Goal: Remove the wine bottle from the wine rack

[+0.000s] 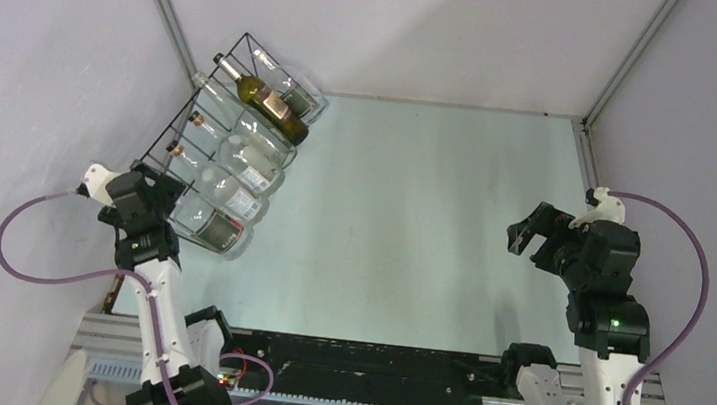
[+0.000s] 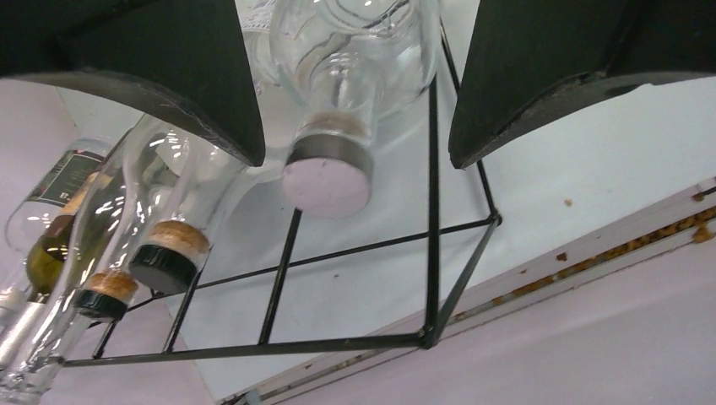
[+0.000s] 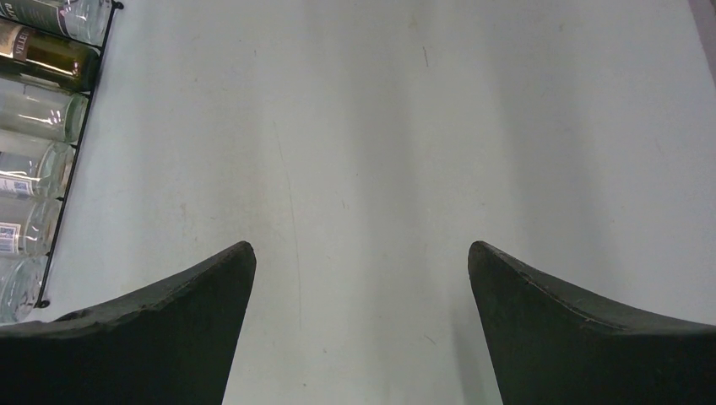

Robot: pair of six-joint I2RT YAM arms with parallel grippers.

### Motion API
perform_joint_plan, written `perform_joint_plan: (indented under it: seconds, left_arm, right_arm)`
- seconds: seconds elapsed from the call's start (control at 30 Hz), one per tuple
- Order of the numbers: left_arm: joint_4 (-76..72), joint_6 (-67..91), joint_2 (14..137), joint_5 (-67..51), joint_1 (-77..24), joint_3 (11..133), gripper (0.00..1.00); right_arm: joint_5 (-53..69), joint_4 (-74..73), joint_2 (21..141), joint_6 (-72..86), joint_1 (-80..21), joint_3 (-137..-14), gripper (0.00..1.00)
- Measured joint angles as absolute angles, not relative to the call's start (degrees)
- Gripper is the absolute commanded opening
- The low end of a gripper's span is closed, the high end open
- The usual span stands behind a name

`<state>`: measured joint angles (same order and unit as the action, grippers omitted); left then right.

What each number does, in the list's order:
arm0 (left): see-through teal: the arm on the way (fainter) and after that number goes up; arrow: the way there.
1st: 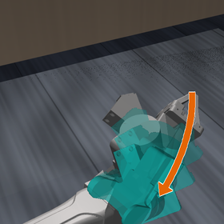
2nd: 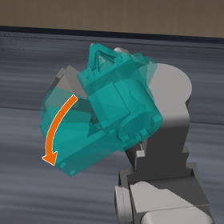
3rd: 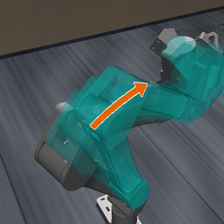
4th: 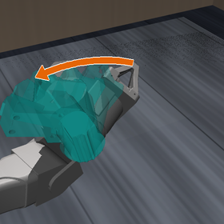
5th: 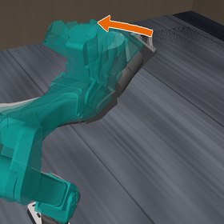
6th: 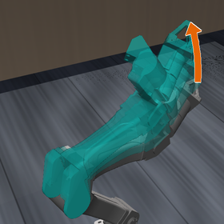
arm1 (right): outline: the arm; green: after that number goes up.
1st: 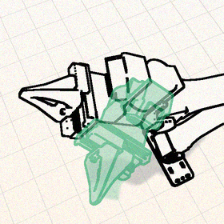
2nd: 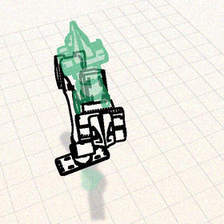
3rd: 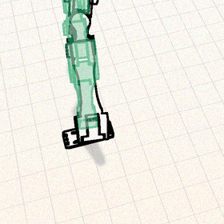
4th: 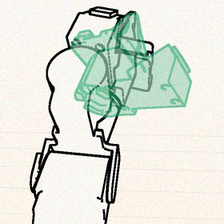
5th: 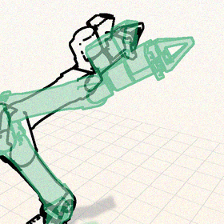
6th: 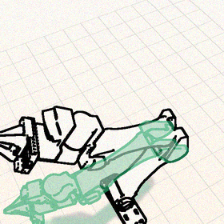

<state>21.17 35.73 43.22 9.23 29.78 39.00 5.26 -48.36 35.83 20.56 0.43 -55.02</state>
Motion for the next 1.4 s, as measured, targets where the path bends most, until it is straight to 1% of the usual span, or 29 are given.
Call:
perform_joint_plan:
  seconds: [0.27,0.4,0.47,0.53,0.77,0.87,0.97,1.13,1.17,1.2,1.23,1.3,1.4]
  left_arm:
    - [17.39,36.1,45.5,7.27,29.8,39.0,0.78]
    - [16.73,36.23,47.99,6.68,29.8,39.0,0.71]
    - [16.58,36.32,49.21,5.96,29.8,39.0,0.65]
    - [16.19,36.64,50.0,5.45,29.8,39.0,0.61]
    - [14.28,36.73,52.6,4.27,29.82,39.0,0.56]
    - [14.2,36.75,54.0,3.79,29.82,39.03,0.49]
    - [13.72,37.12,54.76,2.7,29.8,39.2,0.37]
    - [13.8,35.83,54.85,2.33,29.8,39.42,0.23]
    - [13.87,35.77,54.78,2.31,29.8,39.44,0.18]
    - [14.04,35.7,54.65,2.33,29.8,39.44,0.15]
    - [14.24,35.64,54.39,2.33,29.8,39.44,0.08]
    - [14.79,35.55,53.74,2.35,29.8,39.44,0.01]
    - [16.43,35.48,52.21,2.37,29.8,39.44,0.0]
  right_arm:
    - [5.69,-48.77,36.64,20.95,0.43,-55.02,1.0]
    - [5.91,-48.77,37.06,21.1,0.43,-55.02,1.0]
    - [6.04,-48.77,37.08,21.21,0.43,-55.02,1.0]
    - [6.11,-48.77,37.08,21.23,0.43,-55.02,1.0]
    - [6.26,-48.82,37.21,21.58,0.43,-55.02,1.0]
    - [6.31,-48.82,37.45,21.65,0.43,-55.02,1.0]
    - [6.31,-48.84,37.78,21.85,0.43,-55.02,1.0]
    - [6.33,-48.86,37.82,22.04,0.43,-55.02,1.0]
    - [6.35,-48.86,37.82,22.04,0.43,-55.02,1.0]
    - [6.35,-48.88,37.82,22.06,0.43,-55.02,1.0]
    - [6.35,-48.88,37.82,22.06,0.43,-55.02,1.0]
    - [6.37,-48.88,37.82,22.06,0.43,-55.02,1.0]
    - [6.5,-48.86,37.85,22.06,0.43,-55.02,1.0]
